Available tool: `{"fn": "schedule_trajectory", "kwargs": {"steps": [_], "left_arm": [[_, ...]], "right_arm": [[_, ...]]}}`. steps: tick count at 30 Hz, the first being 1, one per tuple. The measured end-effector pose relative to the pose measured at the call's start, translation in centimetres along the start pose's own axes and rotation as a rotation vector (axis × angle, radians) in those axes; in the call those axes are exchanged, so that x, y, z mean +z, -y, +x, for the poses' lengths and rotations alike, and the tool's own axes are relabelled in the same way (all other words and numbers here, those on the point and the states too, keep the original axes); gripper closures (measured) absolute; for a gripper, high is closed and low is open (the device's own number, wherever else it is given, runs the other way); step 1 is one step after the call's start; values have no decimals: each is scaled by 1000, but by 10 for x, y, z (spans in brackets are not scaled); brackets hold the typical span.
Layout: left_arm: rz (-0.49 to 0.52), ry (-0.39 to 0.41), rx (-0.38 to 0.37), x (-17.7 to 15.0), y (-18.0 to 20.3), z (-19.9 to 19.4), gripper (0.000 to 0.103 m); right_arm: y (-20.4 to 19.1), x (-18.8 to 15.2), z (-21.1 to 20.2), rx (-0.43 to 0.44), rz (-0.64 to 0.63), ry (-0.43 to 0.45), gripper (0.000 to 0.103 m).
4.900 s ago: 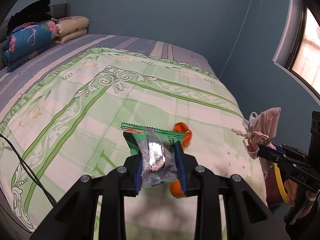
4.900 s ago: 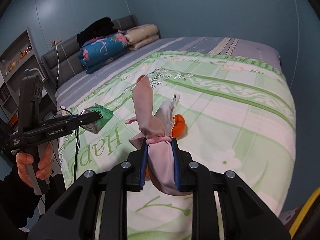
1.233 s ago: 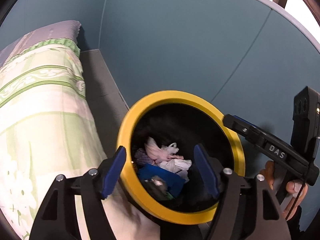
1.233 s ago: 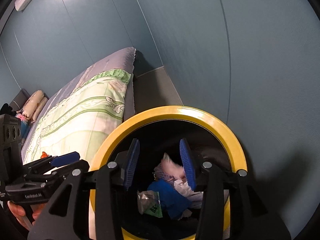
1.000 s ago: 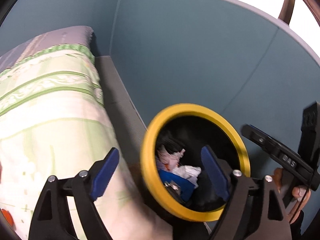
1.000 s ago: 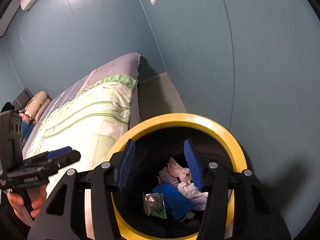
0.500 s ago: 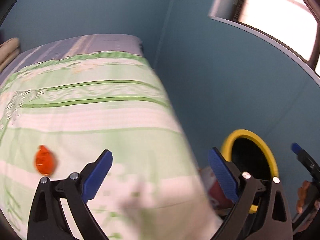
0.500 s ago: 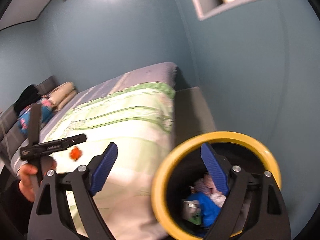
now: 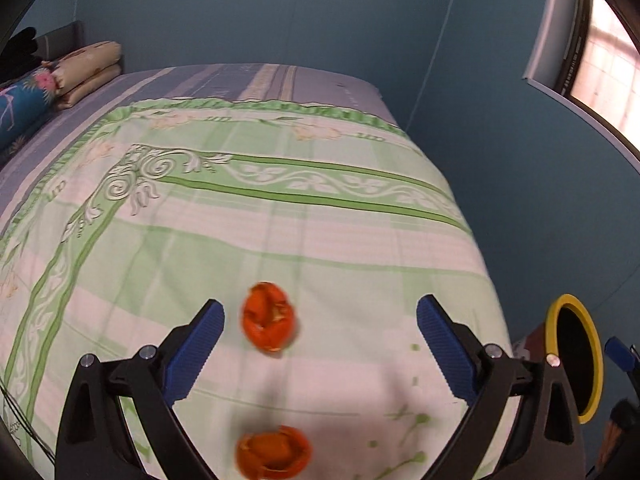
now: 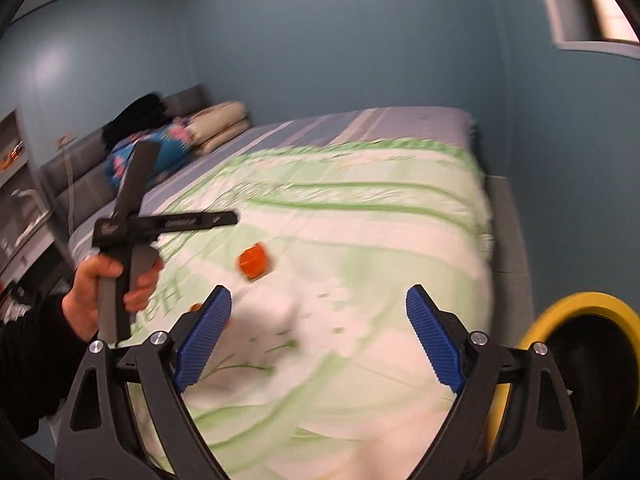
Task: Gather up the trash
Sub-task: 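Move both open tools back over the two orange peels on the bed, then grasp one orange peel with left tool while right tool grasps the other peel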
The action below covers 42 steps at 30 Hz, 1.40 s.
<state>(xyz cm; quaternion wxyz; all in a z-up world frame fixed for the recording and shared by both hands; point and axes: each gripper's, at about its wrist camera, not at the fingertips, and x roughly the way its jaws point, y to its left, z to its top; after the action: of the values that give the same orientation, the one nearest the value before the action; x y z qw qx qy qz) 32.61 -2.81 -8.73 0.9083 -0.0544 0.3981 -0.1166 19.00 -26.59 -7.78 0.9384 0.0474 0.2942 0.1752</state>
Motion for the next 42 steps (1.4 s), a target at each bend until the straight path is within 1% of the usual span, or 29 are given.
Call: {"fn": "schedule_trajectory", "kwargs": {"steps": [6, 8, 12, 15, 18, 23, 25, 30, 33, 35, 36, 38, 39, 40, 41, 42], "left_arm": [[-18, -16, 8, -4, -33, 6, 9], [-17, -23, 6, -7, -40, 11, 9], [-30, -46, -22, -14, -53, 24, 9], [-18, -56, -39, -19, -56, 33, 9], [4, -62, -34, -22, -56, 42, 9], [10, -74, -50, -22, -56, 56, 9], [14, -80, -44, -21, -57, 62, 9], [8, -91, -63, -18, -61, 75, 9], [23, -103, -81, -17, -58, 83, 9], [45, -111, -71, -16, -54, 90, 9], [53, -116, -65, -15, -52, 94, 11], [69, -126, -54, -15, -51, 99, 21], [72, -144, -63, -15, -50, 103, 31], [72, -158, -78, -14, -51, 105, 39], [75, -179, -103, -15, -50, 109, 42], [81, -190, -113, -15, -50, 112, 49]], "right_arm": [[-48, -11, 54, 106, -65, -78, 18], [-62, -15, 69, 126, -83, -95, 18], [-92, -26, 103, 172, -126, -134, 18], [-110, -33, 123, 199, -139, -160, 18], [-125, -42, 144, 191, -170, -183, 18], [-140, -54, 173, 175, -196, -224, 18], [-142, -57, 180, 175, -196, -237, 18], [-145, -60, 196, 175, -192, -257, 18], [-143, -58, 204, 172, -184, -264, 19], [-142, -57, 206, 172, -181, -271, 20], [-141, -56, 210, 168, -179, -278, 21], [-140, -56, 213, 171, -172, -289, 24], [-140, -56, 215, 177, -169, -299, 28], [-139, -56, 217, 176, -169, -306, 31], [-139, -57, 218, 173, -173, -311, 34], [-139, -58, 220, 179, -172, -319, 38]]}}
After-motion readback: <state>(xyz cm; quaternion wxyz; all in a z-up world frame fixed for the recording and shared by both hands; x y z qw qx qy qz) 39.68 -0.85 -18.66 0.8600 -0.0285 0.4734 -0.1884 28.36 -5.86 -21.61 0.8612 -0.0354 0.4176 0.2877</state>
